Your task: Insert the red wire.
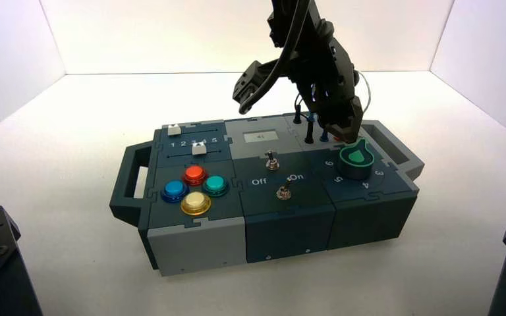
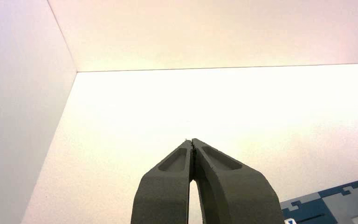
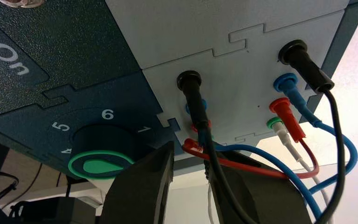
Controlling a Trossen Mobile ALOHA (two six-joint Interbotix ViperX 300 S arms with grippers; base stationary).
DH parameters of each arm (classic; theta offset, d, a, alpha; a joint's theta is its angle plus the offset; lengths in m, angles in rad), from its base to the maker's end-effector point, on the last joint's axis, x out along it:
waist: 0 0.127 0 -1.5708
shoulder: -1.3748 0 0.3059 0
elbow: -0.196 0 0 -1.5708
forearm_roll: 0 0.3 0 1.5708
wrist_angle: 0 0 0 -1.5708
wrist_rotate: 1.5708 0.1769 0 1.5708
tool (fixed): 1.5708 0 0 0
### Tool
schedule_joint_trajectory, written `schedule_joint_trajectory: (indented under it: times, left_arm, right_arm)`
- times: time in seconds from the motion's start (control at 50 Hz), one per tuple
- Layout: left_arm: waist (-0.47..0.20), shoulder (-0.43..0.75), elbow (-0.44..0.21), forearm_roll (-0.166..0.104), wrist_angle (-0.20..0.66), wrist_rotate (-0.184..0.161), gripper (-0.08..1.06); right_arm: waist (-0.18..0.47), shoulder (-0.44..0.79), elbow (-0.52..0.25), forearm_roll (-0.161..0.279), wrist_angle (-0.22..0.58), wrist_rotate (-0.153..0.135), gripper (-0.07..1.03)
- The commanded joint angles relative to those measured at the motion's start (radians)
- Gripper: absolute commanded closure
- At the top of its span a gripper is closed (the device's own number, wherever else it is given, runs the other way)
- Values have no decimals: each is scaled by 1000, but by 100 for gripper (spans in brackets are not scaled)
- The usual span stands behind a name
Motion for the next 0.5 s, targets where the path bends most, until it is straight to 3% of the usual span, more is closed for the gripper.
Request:
schedule_joint_trajectory:
  times: [0.02, 0.5]
  left_arm:
    - [-2, 2, -34, 2, -11, 2, 101]
    - [0, -2, -34, 3, -11, 3, 101]
  right_arm:
    - [2, -12, -20, -5, 0, 6, 65]
    - [-8, 21, -35, 0, 20, 18, 80]
